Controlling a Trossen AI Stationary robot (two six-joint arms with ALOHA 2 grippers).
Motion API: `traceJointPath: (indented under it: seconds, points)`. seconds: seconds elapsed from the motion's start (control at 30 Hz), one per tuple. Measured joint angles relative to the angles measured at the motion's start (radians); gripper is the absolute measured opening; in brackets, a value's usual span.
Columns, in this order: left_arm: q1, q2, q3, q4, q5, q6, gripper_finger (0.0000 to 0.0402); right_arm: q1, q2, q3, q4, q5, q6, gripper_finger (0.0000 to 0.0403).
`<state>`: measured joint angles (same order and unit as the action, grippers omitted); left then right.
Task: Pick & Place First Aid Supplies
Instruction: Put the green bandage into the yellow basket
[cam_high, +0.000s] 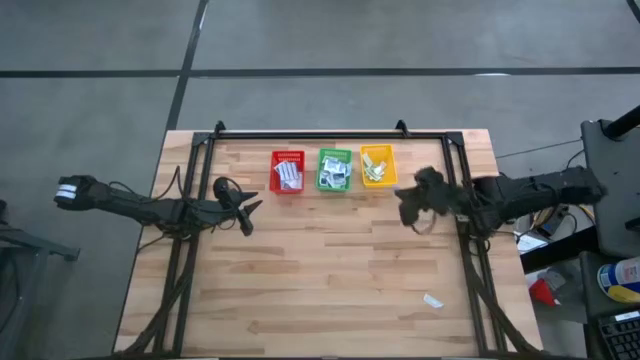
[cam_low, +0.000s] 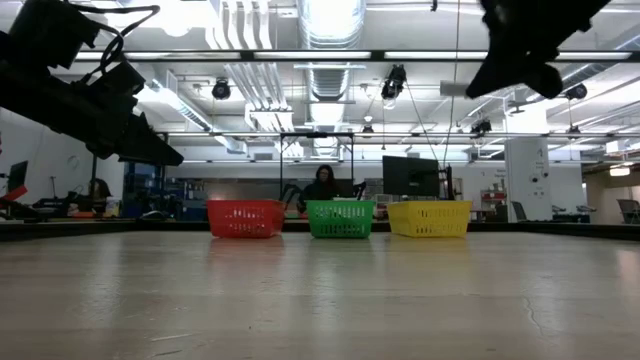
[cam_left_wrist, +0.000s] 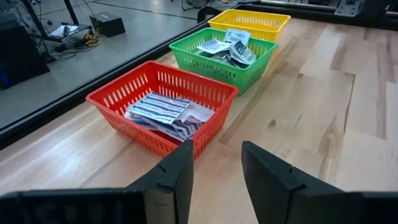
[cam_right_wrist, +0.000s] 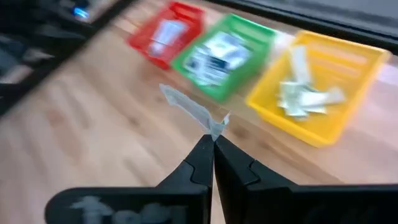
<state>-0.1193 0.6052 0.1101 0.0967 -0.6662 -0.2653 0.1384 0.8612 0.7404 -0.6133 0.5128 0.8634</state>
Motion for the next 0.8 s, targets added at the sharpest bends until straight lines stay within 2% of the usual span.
traceJointPath:
  seconds: [0.2, 0.37, 0.6, 0.8]
  points:
    - [0.0, 0.0, 0.0, 0.0, -0.003, 0.0, 0.0133, -0.26, 0.099, 0.115, -0.115, -0.163, -0.147, 0.0008]
    - [0.0, 0.0, 0.0, 0.0, -0.006, 0.0, 0.0133, -0.424, 0.208, 0.234, -0.173, -0.272, -0.293, 0.0008]
    - [0.0, 0.0, 0.0, 0.0, -0.007, 0.001, 0.0133, -0.601, 0.406, 0.418, -0.281, -0.423, -0.458, 0.0008]
    - [0.0, 0.0, 0.0, 0.0, -0.007, 0.002, 0.0133, -0.695, 0.59, 0.564, -0.382, -0.492, -0.584, 0.0008]
